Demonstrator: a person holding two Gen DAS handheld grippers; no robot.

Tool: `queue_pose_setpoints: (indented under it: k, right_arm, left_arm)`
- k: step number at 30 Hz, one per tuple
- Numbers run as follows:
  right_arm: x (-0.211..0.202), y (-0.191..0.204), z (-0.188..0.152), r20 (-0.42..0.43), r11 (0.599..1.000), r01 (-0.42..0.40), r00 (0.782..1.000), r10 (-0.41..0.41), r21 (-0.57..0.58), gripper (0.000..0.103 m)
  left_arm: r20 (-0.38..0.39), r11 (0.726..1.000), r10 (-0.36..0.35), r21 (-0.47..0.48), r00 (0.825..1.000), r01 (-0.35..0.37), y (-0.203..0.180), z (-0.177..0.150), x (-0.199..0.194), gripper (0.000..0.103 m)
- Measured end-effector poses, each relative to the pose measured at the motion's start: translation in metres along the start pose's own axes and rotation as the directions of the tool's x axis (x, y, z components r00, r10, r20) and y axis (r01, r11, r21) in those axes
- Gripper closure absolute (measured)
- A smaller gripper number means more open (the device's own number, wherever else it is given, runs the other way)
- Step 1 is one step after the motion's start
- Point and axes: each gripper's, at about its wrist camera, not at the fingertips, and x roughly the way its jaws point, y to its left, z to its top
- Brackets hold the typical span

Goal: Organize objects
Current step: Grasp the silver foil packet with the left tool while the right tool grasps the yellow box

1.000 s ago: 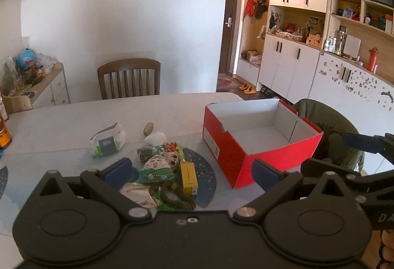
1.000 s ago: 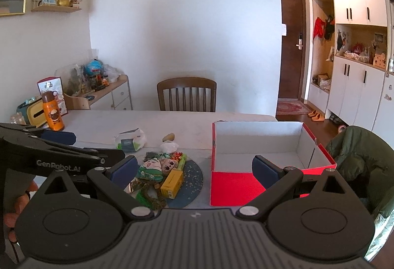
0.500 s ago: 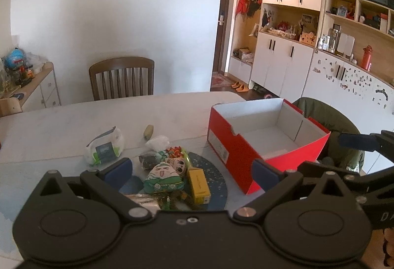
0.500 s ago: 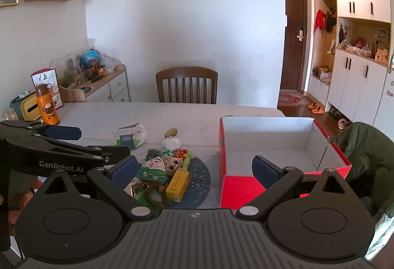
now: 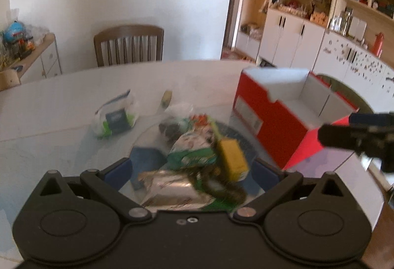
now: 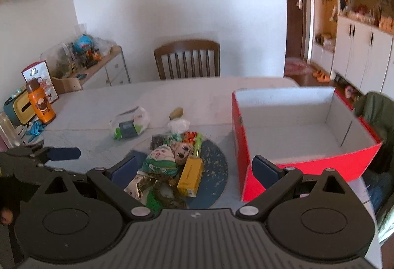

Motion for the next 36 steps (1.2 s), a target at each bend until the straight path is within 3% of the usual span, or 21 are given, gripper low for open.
queue_pose_setpoints:
  k: [4,9,14,18,24,28,36]
  right_arm:
    - [0.030,0.006,-0.001,-0.058,0.999,0.034,0.998,-0.034,0.003,0.004]
    - [0.061,0.016,-0.002,-0.104,1.000,0.021,0.994,-0.020,0.008,0.004]
    - [0.096,0.019,0.001,-0.165,0.999,0.027,0.986,-0.021,0.034,0.012]
    - [0.123,0.019,-0.002,-0.215,0.998,0.056,0.976,-0.046,0.041,0.020]
    - [0.151,0.016,-0.008,-0.271,0.994,0.101,0.959,-0.085,0.044,0.042]
    - [0.162,0.015,-0.010,-0.293,0.994,0.106,0.952,-0.091,0.038,0.055]
    - [0.174,0.015,-0.010,-0.318,0.995,0.094,0.945,-0.077,0.038,0.072]
  left_arm:
    - [-0.047,1.000,0.006,0.000,0.999,-0.006,0.012,-0.009,0.024,0.001]
    - [-0.106,1.000,0.022,-0.020,0.994,-0.024,0.026,-0.012,0.051,0.001]
    - [-0.155,0.997,-0.013,-0.079,0.988,0.000,0.035,-0.013,0.069,0.002]
    - [-0.182,0.995,-0.026,-0.101,0.983,0.008,0.037,-0.014,0.081,0.003]
    - [-0.216,0.992,-0.050,-0.128,0.975,0.022,0.042,-0.017,0.091,0.013]
    - [-0.221,0.989,-0.065,-0.145,0.973,0.033,0.045,-0.016,0.093,0.021]
    - [-0.229,0.984,-0.102,-0.163,0.968,0.065,0.046,-0.014,0.094,0.033]
